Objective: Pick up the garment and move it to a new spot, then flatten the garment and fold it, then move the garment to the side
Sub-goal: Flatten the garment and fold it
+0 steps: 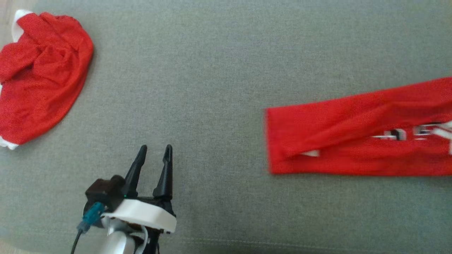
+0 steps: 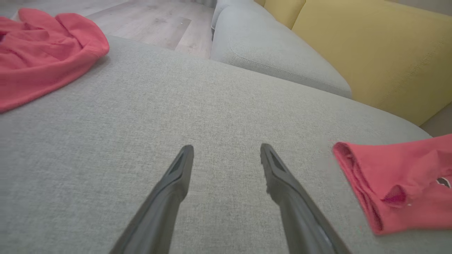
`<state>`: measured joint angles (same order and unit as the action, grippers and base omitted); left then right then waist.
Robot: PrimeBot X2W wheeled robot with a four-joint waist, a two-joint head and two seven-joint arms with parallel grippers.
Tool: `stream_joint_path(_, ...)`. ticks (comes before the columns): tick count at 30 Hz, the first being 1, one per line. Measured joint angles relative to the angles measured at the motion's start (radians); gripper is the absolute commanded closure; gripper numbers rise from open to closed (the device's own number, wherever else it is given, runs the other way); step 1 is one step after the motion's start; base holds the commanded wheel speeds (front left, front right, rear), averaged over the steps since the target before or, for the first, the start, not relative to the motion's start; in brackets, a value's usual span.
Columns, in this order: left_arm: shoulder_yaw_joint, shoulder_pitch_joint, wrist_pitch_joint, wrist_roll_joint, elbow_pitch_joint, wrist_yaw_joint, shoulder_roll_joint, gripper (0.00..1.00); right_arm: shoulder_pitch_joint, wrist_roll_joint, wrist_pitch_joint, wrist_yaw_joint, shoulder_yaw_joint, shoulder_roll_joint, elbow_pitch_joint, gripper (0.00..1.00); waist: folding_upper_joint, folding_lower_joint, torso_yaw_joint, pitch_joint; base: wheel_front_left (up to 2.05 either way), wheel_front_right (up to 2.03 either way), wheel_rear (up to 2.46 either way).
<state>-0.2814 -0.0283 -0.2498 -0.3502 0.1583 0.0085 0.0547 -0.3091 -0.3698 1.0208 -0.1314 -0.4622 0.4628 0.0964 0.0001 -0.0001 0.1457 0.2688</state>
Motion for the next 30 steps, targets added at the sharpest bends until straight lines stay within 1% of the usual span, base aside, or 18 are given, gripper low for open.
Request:
stream_joint_path(3, 0.006, 0.009, 0.000, 0.006, 0.007, -0.009, -0.001, 0.00, 0.007, 0.007, 0.027, 0.000, -0.040, 0.017, -0.039, 1.00, 0.0000, 0.0000, 0.003, -0.015, 0.00, 0.00, 0.00)
stream_joint_path(5, 0.006, 0.012, 0.000, 0.005, 0.008, -0.009, -0.001, 0.00, 0.015, -0.018, 0.060, 0.000, -0.025, 0.007, -0.087, 1.00, 0.0000, 0.0000, 0.003, -0.023, 0.00, 0.00, 0.00)
stream_joint_path(6, 0.005, 0.015, 0.000, 0.003, 0.008, -0.009, -0.002, 0.00, 0.015, -0.037, 0.080, 0.000, -0.010, -0.008, -0.113, 1.00, 0.0000, 0.0000, 0.001, -0.027, 0.00, 0.00, 0.00)
stream_joint_path(10, -0.002, 0.031, 0.000, -0.010, 0.008, -0.002, -0.002, 0.00, 0.017, -0.103, 0.153, 0.000, 0.093, -0.114, -0.216, 1.00, 0.0000, 0.0000, -0.006, -0.034, 0.00, 0.00, 0.00)
stream_joint_path(14, -0.020, 0.025, 0.000, -0.015, 0.009, 0.002, -0.002, 0.00, 0.046, -0.115, 0.167, 0.000, 0.270, -0.219, -0.283, 1.00, 0.0000, 0.0000, -0.006, -0.025, 0.00, 0.00, 0.00)
stream_joint_path(16, -0.031, 0.023, 0.000, -0.015, 0.011, 0.006, -0.003, 0.00, 0.064, -0.116, 0.144, 0.000, 0.346, -0.281, -0.277, 1.00, 0.0000, 0.0000, -0.003, -0.018, 0.00, 0.00, 0.00)
stream_joint_path(19, -0.036, 0.015, 0.000, -0.015, 0.023, 0.009, -0.003, 0.00, 0.072, -0.112, 0.077, 0.000, 0.443, -0.345, -0.227, 1.00, 0.0000, 0.0000, 0.005, -0.010, 0.00, 0.00, 0.00)
stream_joint_path(22, -0.045, 0.001, 0.000, -0.015, 0.035, 0.009, -0.003, 0.00, 0.070, -0.110, -0.001, 0.000, 0.498, -0.384, -0.164, 1.00, 0.0000, 0.0001, 0.016, -0.009, 0.00, 0.00, 0.00)
stream_joint_path(25, -0.057, 0.000, 0.000, -0.015, 0.040, 0.011, -0.003, 0.00, 0.063, -0.107, -0.065, 0.000, 0.527, -0.393, -0.102, 1.00, 0.0000, 0.0000, 0.023, -0.015, 0.00, 0.00, 0.00)
stream_joint_path(30, -0.062, 0.000, 0.000, -0.026, 0.046, 0.015, -0.003, 0.00, 0.029, -0.106, -0.139, 0.000, 0.546, -0.395, -0.026, 1.00, 0.0000, 0.0000, 0.030, -0.024, 0.00, 0.00, 0.00)
